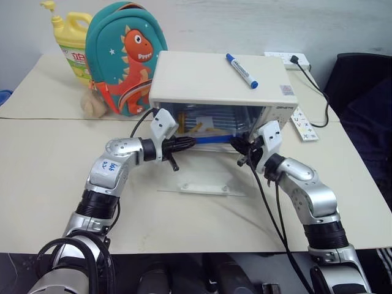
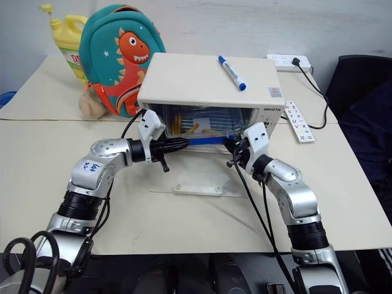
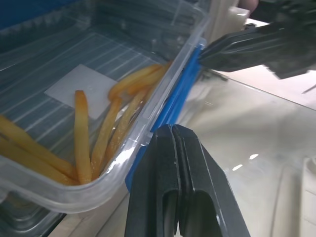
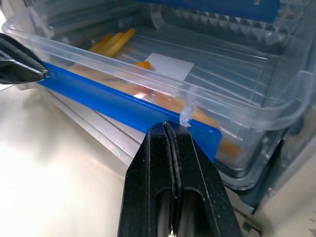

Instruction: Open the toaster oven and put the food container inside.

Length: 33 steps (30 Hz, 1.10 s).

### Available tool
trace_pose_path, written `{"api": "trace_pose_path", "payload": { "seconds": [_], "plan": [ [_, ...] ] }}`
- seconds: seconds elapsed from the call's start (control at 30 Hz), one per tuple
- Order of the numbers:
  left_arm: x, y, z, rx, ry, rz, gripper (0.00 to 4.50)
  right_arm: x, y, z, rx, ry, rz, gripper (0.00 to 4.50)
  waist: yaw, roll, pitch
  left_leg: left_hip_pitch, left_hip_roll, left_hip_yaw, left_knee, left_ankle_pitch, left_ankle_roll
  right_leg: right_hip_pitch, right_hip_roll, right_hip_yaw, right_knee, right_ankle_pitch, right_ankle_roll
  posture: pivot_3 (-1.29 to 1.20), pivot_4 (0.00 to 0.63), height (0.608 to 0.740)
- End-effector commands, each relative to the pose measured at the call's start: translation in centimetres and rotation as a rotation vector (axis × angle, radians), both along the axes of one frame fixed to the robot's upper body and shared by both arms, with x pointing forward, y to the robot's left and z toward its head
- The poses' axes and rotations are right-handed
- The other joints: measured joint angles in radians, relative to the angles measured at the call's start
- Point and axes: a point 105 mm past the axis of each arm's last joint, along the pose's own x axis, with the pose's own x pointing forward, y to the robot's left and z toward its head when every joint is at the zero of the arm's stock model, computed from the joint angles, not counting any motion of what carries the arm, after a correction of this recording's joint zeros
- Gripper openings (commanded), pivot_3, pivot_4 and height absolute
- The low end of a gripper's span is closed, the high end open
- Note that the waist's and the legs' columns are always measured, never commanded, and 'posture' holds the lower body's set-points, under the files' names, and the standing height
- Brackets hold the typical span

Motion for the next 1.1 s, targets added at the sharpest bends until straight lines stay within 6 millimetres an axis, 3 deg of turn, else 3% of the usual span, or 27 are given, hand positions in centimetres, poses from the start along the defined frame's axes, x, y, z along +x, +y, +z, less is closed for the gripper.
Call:
{"api": "trace_pose_path", "payload": {
  "seconds": [0.03, 0.23, 0.4, 0.5, 0.6, 0.7, 0.9, 1.1],
  "plan": [
    [0.3, 0.9, 2.0, -0.034, -0.071, 0.053, 0.03, -1.9, -0.4, 1.8, 0.013, -0.051, 0.067, 0.0, -0.002, 0.0, 0.0, 0.0, 0.0, 0.0, 0.0, 0.0, 0.0, 0.0, 0.0, 0.0, 0.0, 0.0, 0.0, 0.0, 0.15, 0.74],
    [-0.4, 1.9, 2.1, -0.013, -0.092, 0.097, 0.03, -4.6, -2.2, 1.7, 0.0, -0.008, 0.1, 0.0, -0.005, 0.0, 0.0, 0.001, 0.0, 0.0, -0.002, 0.0, -0.001, 0.0, 0.0, 0.0, 0.0, 0.0, 0.0, 0.0, 0.15, 0.74],
    [-2.6, 3.7, 2.1, 0.044, -0.09, 0.059, 0.03, -8.4, -3.8, 1.1, -0.033, 0.07, 0.165, 0.0, -0.004, 0.0, 0.0, 0.001, 0.001, -0.001, -0.005, 0.0, -0.001, 0.0, 0.0, 0.0, -0.003, 0.0, 0.0, 0.0, 0.15, 0.74],
    [-5.7, 5.9, 2.4, 0.11, -0.064, -0.041, 0.62, -11.4, -3.9, 0.0, -0.06, 0.152, 0.242, 0.0, -0.006, 0.0, 0.0, 0.001, 0.001, -0.001, -0.005, 0.0, -0.001, 0.0, 0.0, 0.0, -0.004, 0.0, 0.0, 0.0, 0.15, 0.74],
    [-9.4, 8.2, 3.4, 0.191, -0.013, -0.151, 1.58, -13.6, -4.2, -1.5, -0.095, 0.24, 0.285, 0.0, -0.008, 0.0, 0.0, 0.001, 0.002, -0.001, -0.008, 0.001, -0.002, 0.0, 0.0, -0.001, -0.005, -0.001, -0.002, 0.0, 0.15, 0.74],
    [-12.4, 11.4, 5.6, 0.304, 0.067, -0.207, 2.54, -13.5, -4.5, -4.0, -0.119, 0.307, 0.233, 0.0, -0.011, -0.002, 0.0, 0.002, 0.002, -0.002, -0.007, 0.001, -0.001, 0.001, 0.0, -0.002, -0.006, -0.001, -0.002, 0.0, 0.15, 0.74],
    [-13.2, 13.1, 9.4, 0.395, 0.005, -0.189, 4.48, -12.1, -4.0, -7.9, -0.152, 0.338, 0.176, 0.0, 0.0, 0.001, -0.001, 0.003, -0.001, -0.002, -0.007, -0.002, 0.005, 0.004, -0.001, -0.003, -0.009, -0.001, -0.003, 0.0, 0.15, 0.74],
    [-12.3, 12.9, 11.6, 0.37, -0.089, -0.155, 4.48, -9.4, -3.3, -8.6, -0.111, 0.29, 0.104, 0.0, -0.01, 0.0, -0.001, 0.002, 0.0, 0.0, -0.007, -0.003, 0.005, 0.001, 0.0, -0.002, -0.008, -0.001, -0.003, 0.0, 0.15, 0.74]
  ]
}}
